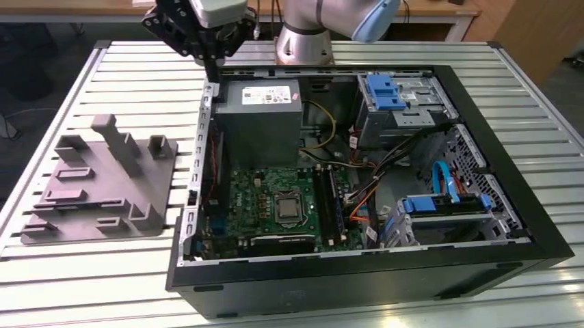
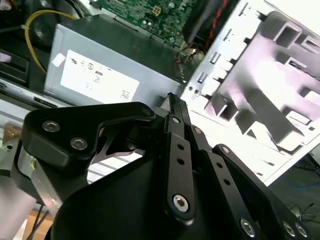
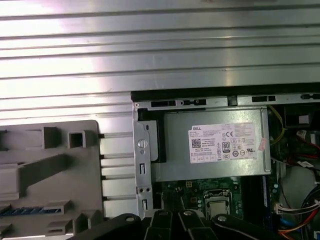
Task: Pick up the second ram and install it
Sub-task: 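Reach for the second ram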
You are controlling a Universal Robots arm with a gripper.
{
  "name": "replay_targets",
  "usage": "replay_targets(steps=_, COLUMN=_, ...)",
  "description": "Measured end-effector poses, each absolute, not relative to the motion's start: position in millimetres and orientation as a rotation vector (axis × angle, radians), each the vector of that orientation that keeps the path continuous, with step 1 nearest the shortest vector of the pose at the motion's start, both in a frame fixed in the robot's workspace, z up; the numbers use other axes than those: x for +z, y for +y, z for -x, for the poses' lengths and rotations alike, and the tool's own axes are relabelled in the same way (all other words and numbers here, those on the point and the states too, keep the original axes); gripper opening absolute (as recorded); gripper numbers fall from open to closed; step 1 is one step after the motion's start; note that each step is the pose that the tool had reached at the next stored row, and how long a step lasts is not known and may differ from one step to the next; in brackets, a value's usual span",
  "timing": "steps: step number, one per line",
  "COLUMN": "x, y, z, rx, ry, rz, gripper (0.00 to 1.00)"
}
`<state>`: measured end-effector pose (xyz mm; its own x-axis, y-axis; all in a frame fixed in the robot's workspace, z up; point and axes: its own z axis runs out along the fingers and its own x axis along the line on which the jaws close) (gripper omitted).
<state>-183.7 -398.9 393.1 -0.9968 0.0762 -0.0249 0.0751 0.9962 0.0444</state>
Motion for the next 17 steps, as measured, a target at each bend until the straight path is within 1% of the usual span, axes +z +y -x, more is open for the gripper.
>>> replay_targets(steps=17, x=392.9, y=-398.9, z=220.7, rx=0.068, ry=3.112, rz=-0.118, gripper=0.10)
